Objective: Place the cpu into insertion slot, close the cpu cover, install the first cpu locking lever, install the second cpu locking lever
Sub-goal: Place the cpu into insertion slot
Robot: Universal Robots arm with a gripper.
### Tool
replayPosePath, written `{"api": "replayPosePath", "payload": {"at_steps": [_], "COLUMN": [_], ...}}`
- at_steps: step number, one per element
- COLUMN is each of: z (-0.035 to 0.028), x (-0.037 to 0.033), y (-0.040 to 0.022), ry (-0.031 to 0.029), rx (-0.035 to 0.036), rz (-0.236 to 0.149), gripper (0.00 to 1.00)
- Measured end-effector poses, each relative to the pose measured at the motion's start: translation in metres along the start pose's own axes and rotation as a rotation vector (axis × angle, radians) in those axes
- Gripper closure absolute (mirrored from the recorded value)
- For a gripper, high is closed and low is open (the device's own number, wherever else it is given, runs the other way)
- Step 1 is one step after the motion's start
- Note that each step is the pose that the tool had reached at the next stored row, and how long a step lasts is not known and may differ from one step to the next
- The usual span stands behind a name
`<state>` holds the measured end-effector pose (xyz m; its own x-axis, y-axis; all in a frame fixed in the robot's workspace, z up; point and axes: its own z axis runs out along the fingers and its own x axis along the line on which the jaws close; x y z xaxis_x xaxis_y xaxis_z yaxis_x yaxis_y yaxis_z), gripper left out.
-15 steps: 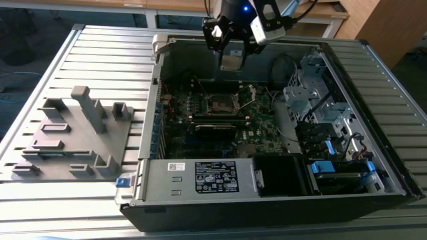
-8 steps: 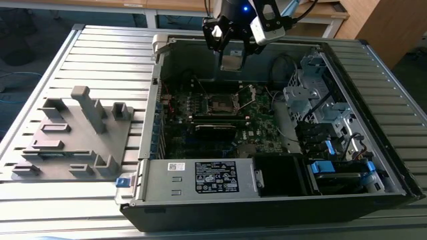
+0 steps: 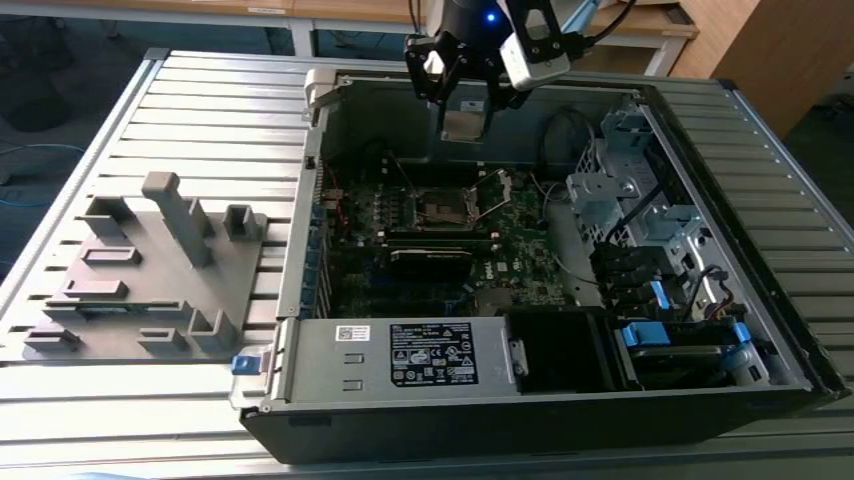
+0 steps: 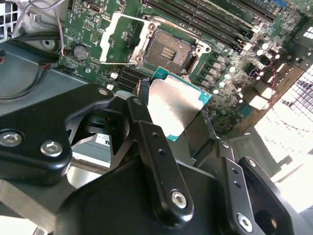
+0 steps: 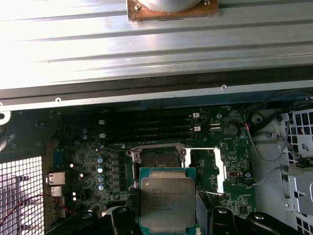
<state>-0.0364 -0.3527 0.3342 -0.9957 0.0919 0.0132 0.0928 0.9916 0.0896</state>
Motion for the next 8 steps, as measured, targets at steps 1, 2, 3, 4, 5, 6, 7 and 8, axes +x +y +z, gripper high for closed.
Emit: {"api": "replayPosePath", "payload": {"at_steps": [1,2,3,4,5,6,7,8], "z": [0.0001,0.0002,0.0003,0.0004,0.0004,0.0005,0.0006,0.0006], "x": [0.0000,0.0000,0.0000,0.0000,0.0000,0.0000,0.0000,0.0000], "y": [0.0000,0.0000,0.0000,0.0000,0.0000,0.0000,0.0000,0.0000], "ry": [-0.0003,-0.0009,-0.0014,-0.0020,-0.0028,-0.0034,-0.0039,-0.0040], "rx": [-0.0001,-0.0001,-0.0002,-0.0003,-0.0004,-0.0005,-0.0006,-0.0006], "rz": [0.004,0.010,0.016,0.023,0.031,0.038,0.044,0.045], "gripper": [0.46,0.46,0.46,0.46,0.46,0.46,0.46,0.46]}}
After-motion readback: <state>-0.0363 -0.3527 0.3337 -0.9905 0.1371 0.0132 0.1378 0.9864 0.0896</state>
